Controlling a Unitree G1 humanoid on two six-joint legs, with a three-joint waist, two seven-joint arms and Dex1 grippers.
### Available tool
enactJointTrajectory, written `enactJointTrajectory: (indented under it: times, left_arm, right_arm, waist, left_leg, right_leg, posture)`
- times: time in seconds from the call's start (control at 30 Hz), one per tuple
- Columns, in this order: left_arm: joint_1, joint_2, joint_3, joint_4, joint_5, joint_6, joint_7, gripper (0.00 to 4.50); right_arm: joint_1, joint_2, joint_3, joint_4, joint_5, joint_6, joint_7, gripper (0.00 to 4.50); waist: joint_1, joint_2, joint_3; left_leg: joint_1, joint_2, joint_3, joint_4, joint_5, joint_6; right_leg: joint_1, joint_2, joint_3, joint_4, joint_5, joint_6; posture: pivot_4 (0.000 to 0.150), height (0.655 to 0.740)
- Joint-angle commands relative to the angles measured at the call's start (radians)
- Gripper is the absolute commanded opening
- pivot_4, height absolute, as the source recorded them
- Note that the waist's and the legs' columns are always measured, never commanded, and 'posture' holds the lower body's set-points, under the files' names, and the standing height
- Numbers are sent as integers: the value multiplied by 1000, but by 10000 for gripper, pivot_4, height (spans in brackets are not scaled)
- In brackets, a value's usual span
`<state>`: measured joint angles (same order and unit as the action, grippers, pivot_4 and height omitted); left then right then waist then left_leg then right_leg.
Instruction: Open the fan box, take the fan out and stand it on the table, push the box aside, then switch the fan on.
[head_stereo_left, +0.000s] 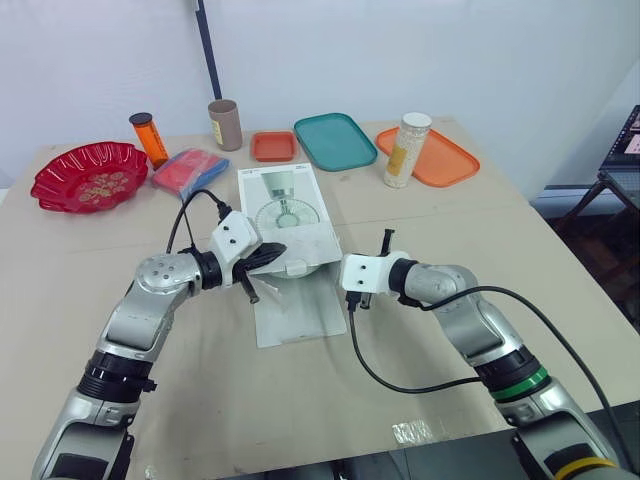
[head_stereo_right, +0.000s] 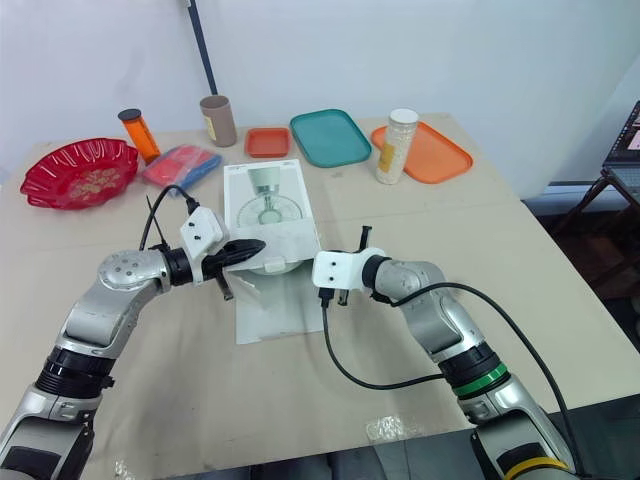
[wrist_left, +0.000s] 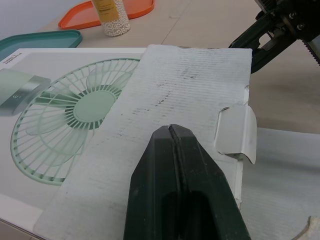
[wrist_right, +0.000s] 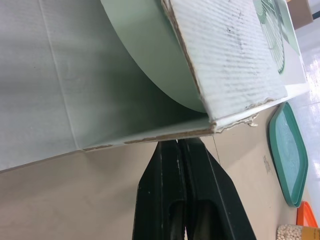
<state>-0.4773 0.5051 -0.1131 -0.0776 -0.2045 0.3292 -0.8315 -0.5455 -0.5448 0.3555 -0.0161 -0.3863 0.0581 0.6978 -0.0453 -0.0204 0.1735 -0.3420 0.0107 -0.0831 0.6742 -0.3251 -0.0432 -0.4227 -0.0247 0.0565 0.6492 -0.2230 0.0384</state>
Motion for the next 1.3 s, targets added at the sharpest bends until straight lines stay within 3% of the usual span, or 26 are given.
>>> enactJointTrajectory:
  times: [0.03,0.37,0.53,0.87,1.3]
  left_arm:
    - [15,-1,-6,-18,1,3,3,0]
    - [40,27,54,-52,-8,38,46,0]
    - [66,48,138,-168,-87,137,71,0]
    - [127,82,244,-379,-174,287,159,0]
    - [256,68,314,-667,-326,518,317,0]
  right_arm:
    - [0,6,-82,-72,55,29,-14,336]
    - [53,28,-218,-335,273,316,74,336]
    - [11,90,-255,-415,421,481,73,336]
    - [-88,189,-227,-290,509,585,8,336]
    - [-140,241,-116,-37,494,529,11,336]
  waist:
    - [0,0,0]
    - [0,0,0]
    - [-3,0,0]
    - [-1,0,0]
    - [-2,0,0]
  left_leg:
    - [0,0,0,0,0,0]
    - [0,0,0,0,0,0]
    - [0,1,0,0,0,0]
    - [-1,0,-1,0,0,0]
    - [-1,1,0,-1,1,-1]
  right_leg:
    - [0,0,0,0,0,0]
    - [0,0,0,0,0,0]
    - [0,1,0,1,0,0]
    - [-1,0,0,0,0,0]
    - [-2,0,0,1,0,0]
  posture:
    - [1500,7400]
    - [1500,7400]
    - [1500,7400]
    - [1500,7400]
    - [1500,7400]
